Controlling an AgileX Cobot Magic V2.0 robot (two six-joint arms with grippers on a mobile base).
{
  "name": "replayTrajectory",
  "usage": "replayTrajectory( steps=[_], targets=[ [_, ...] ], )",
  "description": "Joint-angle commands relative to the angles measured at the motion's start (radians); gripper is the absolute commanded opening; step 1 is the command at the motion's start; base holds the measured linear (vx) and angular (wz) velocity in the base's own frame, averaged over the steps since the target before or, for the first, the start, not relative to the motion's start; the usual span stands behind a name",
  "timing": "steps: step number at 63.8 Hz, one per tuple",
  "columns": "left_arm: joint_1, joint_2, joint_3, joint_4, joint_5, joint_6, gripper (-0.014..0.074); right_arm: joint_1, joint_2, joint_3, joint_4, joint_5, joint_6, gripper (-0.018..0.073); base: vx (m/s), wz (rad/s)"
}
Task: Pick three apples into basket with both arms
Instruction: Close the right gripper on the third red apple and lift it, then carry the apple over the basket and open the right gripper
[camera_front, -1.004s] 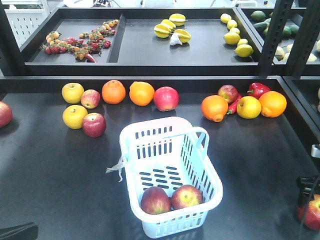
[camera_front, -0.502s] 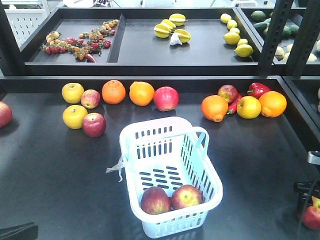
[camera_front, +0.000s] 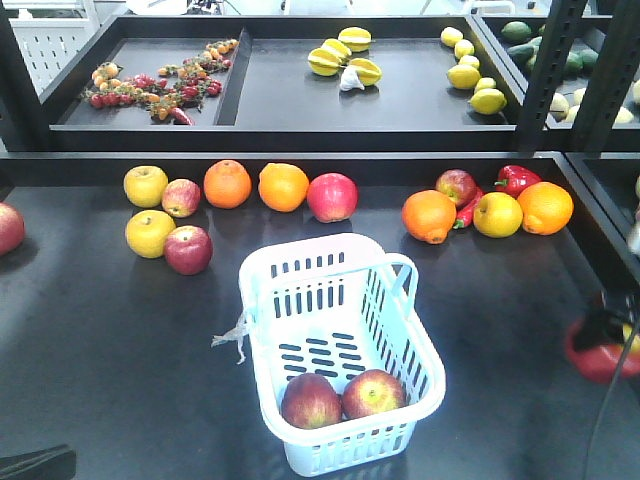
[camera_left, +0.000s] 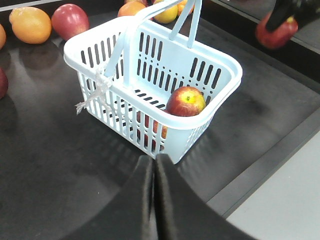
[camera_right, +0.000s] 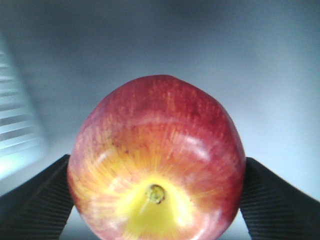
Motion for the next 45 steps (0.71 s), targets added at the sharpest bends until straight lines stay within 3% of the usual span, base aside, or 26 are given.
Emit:
replayTrajectory(
  steps=[1,11,21,35,45],
  targets=[
    [-0.001,0.004,-0.025,-0.025,-0.058,-0.006,-0.0008,0.017,-0.106,-0.02,0.186,0.112,-0.122,-0.0008,0.0,0.0],
    [-0.001,0.004,-0.025,-0.025,-0.058,-0.006,-0.0008,0.132,-0.178,-0.019,0.34,0.191,-0.191,-0.0005,0.0,0.0],
    [-0.001,0.004,-0.025,-0.025,-0.058,-0.006,-0.0008,0.325,-0.2,-0.019,0.359,0.145,-0.171,-0.0004,0.0,0.0],
    [-0.001,0.004,-0.025,-0.025,-0.058,-0.006,-0.0008,0.578,-0.172,-0.019,0.355,-0.075,-0.148,-0.0004,0.0,0.0],
    [-0.001,0.004,-0.025,-0.025,-0.058,-0.006,-0.0008,0.657,-0.104,-0.019,0.359,-0.195,-0.117,0.001,0.0,0.0]
  ],
)
